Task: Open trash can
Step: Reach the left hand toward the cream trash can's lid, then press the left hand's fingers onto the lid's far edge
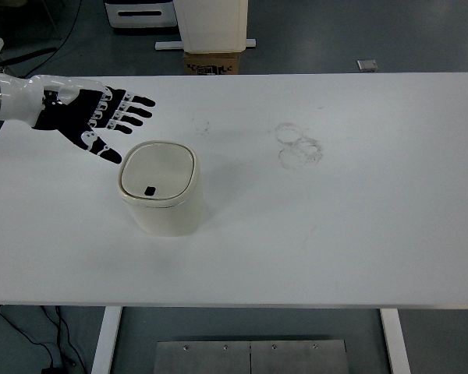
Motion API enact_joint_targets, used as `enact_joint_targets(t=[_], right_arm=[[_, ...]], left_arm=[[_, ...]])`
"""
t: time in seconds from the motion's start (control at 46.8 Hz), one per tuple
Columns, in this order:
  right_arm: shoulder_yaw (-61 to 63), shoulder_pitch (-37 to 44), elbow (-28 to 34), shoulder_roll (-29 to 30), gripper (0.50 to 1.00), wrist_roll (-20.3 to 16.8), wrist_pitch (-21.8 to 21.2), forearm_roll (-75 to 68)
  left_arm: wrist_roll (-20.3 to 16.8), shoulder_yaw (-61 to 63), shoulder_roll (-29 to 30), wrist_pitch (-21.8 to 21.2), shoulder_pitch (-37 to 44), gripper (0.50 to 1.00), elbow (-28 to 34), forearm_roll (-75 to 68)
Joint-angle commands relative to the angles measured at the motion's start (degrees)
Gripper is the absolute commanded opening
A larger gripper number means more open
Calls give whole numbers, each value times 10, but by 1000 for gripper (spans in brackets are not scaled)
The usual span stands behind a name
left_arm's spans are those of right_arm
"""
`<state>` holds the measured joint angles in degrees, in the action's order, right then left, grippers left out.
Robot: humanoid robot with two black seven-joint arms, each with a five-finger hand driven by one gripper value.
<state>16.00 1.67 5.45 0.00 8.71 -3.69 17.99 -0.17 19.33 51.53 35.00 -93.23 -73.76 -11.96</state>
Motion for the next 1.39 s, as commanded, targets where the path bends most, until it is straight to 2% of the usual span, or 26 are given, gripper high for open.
enact_joint_targets(t=[0.0, 0.171, 0.363, 0.705, 1.026, 1.368], right_arm=[[0, 0, 0, 0, 991, 0, 0, 0], [0, 0, 0, 0, 991, 0, 0, -1], [0, 0, 0, 0, 991, 0, 0, 0], [0, 0, 0, 0, 991, 0, 0, 0], [0, 0, 0, 0, 991, 0, 0, -1], [0, 0, 0, 0, 991, 0, 0, 0]], left_arm=[[0, 14, 0, 0, -16, 1000, -21, -15], [3, 31, 0, 0, -30, 1000, -43, -45], [41, 51, 1, 0, -35, 1000, -43, -58], [42, 59, -12, 0, -55, 1000, -48, -58], [59, 59, -27, 0, -76, 1000, -71, -58], [60, 61, -37, 0, -84, 1000, -98, -58]])
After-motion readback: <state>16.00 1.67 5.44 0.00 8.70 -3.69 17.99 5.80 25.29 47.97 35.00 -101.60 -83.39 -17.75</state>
